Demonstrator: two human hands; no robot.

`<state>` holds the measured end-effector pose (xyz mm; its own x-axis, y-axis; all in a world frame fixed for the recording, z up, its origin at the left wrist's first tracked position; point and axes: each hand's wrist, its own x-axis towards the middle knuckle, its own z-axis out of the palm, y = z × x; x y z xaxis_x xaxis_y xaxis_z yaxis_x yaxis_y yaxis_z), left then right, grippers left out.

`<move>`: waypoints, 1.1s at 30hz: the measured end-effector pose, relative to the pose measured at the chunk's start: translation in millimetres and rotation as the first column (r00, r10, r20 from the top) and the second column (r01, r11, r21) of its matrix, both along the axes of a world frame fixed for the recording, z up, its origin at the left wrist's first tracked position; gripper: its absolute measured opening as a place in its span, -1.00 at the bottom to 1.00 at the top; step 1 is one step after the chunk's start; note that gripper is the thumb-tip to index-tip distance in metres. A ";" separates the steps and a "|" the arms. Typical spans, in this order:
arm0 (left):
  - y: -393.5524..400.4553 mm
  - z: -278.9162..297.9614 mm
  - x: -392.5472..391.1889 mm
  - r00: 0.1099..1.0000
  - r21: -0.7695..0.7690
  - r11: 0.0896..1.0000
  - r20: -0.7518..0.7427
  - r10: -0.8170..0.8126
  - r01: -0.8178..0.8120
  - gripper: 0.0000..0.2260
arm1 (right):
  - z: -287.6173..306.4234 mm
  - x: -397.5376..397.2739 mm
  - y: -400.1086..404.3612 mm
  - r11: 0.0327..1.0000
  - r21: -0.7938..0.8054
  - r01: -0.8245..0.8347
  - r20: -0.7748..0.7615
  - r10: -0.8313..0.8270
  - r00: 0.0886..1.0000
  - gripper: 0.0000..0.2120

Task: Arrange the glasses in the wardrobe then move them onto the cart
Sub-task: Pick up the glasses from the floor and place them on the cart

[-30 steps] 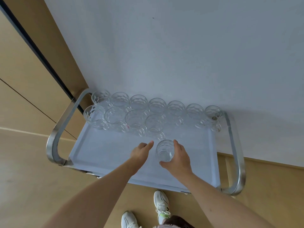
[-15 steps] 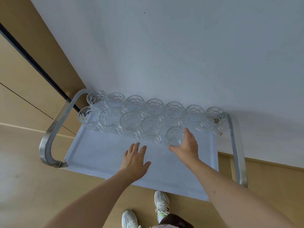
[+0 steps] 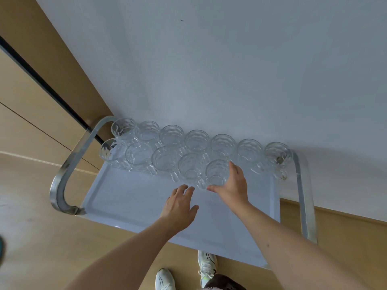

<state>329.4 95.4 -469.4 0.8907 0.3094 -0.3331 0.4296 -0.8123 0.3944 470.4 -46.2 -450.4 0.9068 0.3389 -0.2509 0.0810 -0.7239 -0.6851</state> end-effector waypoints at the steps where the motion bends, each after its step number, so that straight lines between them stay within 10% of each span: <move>1: -1.1 0.1 1.3 1.000 -0.002 1.000 0.001 -0.003 0.003 -0.43 | -0.3 0.6 0.2 1.000 -0.001 -0.003 -0.001 0.003 1.000 0.17; 19: 10.0 40.8 21.3 0.974 0.038 0.982 0.122 -0.188 0.185 -0.43 | 52.2 -29.1 -24.9 0.988 -0.152 0.031 0.143 -0.009 0.990 0.01; 33: -66.3 149.7 43.2 0.708 0.181 0.782 0.341 -0.619 0.596 -0.42 | 121.7 -141.2 -150.2 0.862 -0.261 0.435 0.262 -0.371 0.891 -0.15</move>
